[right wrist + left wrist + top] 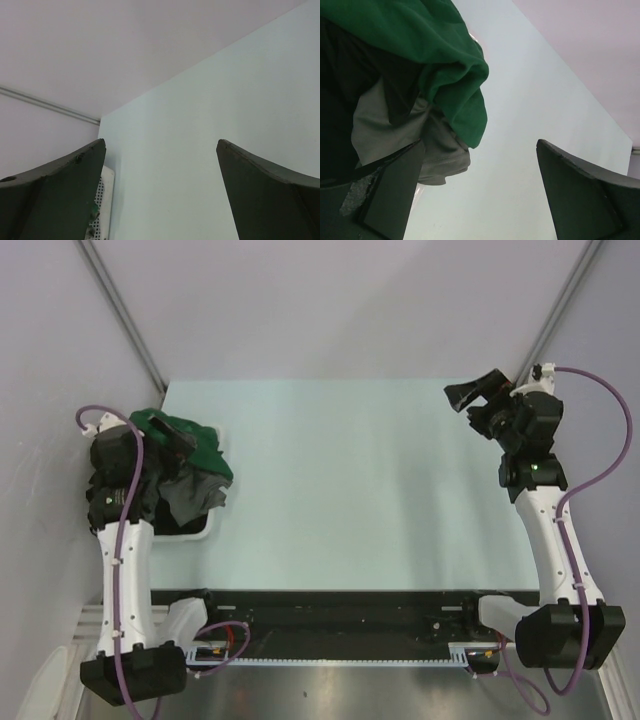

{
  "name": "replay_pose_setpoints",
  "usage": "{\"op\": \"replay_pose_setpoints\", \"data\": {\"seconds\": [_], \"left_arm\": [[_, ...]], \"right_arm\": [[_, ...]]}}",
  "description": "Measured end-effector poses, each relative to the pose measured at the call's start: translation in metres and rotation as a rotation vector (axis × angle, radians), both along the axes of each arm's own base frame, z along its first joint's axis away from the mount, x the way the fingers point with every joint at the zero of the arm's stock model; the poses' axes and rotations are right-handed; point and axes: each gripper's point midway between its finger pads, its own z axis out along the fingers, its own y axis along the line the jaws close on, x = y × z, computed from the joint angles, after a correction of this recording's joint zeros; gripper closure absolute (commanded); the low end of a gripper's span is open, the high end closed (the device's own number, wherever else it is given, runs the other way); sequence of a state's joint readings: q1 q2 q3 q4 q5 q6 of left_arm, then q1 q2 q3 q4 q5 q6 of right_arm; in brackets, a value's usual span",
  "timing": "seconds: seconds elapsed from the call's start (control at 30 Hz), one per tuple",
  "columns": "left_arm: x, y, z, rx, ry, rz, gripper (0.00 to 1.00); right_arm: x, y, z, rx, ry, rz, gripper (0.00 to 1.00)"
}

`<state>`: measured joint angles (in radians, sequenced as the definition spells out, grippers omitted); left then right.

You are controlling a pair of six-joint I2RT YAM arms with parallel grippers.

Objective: Fold and stack the t-shirts
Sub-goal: Grab crumpled tshirt from bin with the left arm

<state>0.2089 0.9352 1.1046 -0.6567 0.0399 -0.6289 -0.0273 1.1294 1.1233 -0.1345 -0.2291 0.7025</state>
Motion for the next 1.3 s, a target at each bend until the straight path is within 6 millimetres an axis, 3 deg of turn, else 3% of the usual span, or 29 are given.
{"op": "replay_pose_setpoints", "data": {"seconds": [0.17, 0.4, 0.7, 1.03, 1.2, 1.3], "left_arm": [[0.004, 0.013, 0.011, 0.032, 0.034, 0.057, 0.00], [0.035, 0.045, 0.032, 0.100, 0.087, 0.147, 0.00], [0.069, 0.077, -0.022, 0.069, 0.277, 0.202, 0.01], [0.097, 0.068, -0.033, -0.033, 0.262, 0.148, 0.08], [0.097, 0.068, -0.045, -0.069, 0.282, 0.178, 0.12], [0.096, 0.071, -0.048, -0.077, 0.286, 0.209, 0.20]], "right_arm": [[0.004, 0.010, 0.008, 0.026, -0.031, 0.019, 0.00], [0.000, 0.044, -0.011, 0.031, 0.045, 0.090, 0.00], [-0.003, 0.038, -0.029, 0.017, 0.122, 0.044, 0.00], [0.009, 0.035, -0.042, 0.008, 0.146, 0.019, 0.00], [0.019, 0.036, -0.061, -0.003, 0.196, 0.020, 0.00], [0.025, 0.035, -0.064, -0.017, 0.206, 0.020, 0.00]]}}
